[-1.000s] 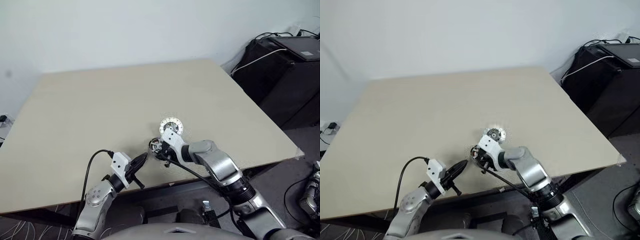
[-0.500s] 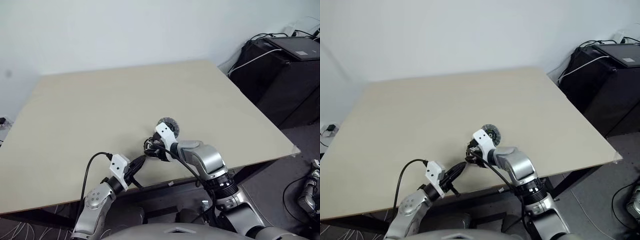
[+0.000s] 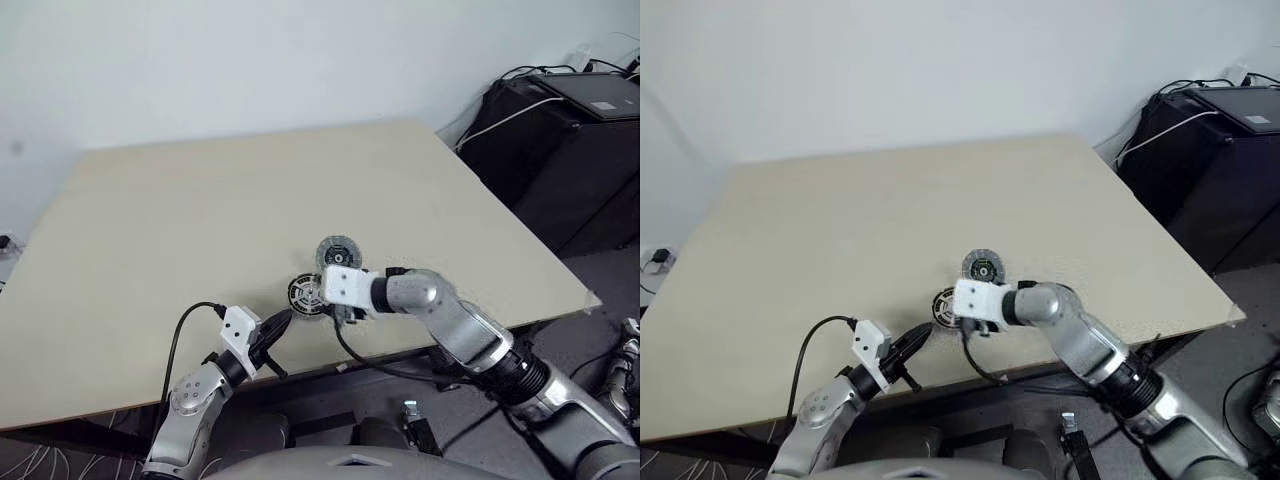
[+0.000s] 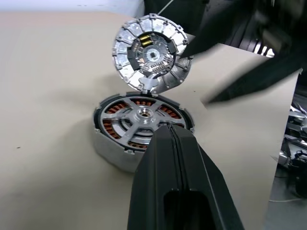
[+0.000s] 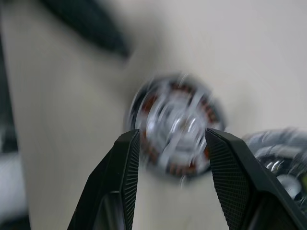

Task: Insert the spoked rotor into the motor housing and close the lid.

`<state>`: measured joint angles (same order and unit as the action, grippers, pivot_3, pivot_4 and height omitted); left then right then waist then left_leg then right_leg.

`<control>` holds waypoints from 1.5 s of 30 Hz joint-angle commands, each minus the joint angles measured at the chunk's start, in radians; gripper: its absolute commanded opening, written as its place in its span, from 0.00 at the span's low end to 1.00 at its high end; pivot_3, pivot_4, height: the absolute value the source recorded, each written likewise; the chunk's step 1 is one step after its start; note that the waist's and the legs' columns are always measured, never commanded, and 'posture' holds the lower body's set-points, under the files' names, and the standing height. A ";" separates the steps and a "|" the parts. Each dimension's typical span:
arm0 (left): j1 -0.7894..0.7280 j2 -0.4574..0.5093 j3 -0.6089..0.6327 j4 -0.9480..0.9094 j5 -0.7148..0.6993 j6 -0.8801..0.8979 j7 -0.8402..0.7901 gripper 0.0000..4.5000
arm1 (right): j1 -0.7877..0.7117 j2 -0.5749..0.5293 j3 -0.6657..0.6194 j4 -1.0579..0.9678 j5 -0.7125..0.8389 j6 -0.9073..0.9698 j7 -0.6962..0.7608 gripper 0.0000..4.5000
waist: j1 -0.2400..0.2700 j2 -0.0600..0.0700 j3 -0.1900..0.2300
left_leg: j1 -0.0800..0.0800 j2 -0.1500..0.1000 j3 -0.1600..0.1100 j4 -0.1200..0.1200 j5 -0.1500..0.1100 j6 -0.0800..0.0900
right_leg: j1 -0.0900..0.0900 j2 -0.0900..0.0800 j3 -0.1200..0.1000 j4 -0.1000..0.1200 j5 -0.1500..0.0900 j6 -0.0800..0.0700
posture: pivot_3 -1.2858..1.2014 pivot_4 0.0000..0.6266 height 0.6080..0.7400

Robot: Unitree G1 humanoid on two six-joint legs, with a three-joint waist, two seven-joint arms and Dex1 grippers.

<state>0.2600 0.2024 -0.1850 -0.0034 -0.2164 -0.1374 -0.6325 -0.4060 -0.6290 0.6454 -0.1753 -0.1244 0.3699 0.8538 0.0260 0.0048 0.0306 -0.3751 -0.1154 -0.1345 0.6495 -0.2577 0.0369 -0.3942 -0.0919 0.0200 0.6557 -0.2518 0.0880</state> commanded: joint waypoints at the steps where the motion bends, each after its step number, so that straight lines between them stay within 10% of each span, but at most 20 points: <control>1: -0.012 0.005 0.008 -0.021 -0.015 -0.011 -0.010 0.00 | -0.037 0.018 0.001 0.045 -0.025 -0.091 0.045 0.51 | 0.000 0.000 0.000 | 0.000 0.001 0.000 0.000 0.000 0.000 | 0.000 0.000 0.000 0.000 0.000 0.000 | 0.52 0.00 1.00; 22: 0.017 0.015 0.000 -0.052 -0.008 -0.014 -0.008 0.00 | -0.128 0.147 0.025 0.354 -0.146 -0.230 0.166 0.51 | 0.014 -0.001 0.000 | 0.000 0.001 0.000 0.000 0.000 0.000 | 0.000 0.002 0.000 0.000 0.004 -0.006 | 0.52 0.00 1.00; 29: 0.020 0.011 -0.002 -0.049 -0.009 -0.017 -0.005 0.00 | -0.130 0.149 0.012 0.363 -0.161 -0.241 0.174 0.04 | 0.014 0.000 -0.001 | 0.002 0.001 0.000 0.000 0.000 -0.001 | 0.001 0.002 0.000 0.001 0.004 -0.006 | 0.52 0.00 1.00; 45: 0.008 0.007 -0.008 -0.032 -0.010 -0.012 -0.013 0.00 | -0.023 0.149 -0.135 0.117 -0.011 0.001 0.214 0.02 | 0.018 0.000 -0.001 | 0.001 0.001 0.000 0.000 0.001 -0.001 | -0.001 0.002 0.000 0.002 0.004 -0.007 | 0.52 0.00 1.00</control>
<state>0.2805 0.2126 -0.1908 -0.0072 -0.2161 -0.1387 -0.6395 -0.4191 -0.4803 0.5649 0.0324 -0.1780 0.3414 1.0583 0.0437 0.0047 0.0300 -0.3744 -0.1141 -0.1343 0.6496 -0.2570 0.0358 -0.3949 -0.0896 0.0204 0.6575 -0.2480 0.0805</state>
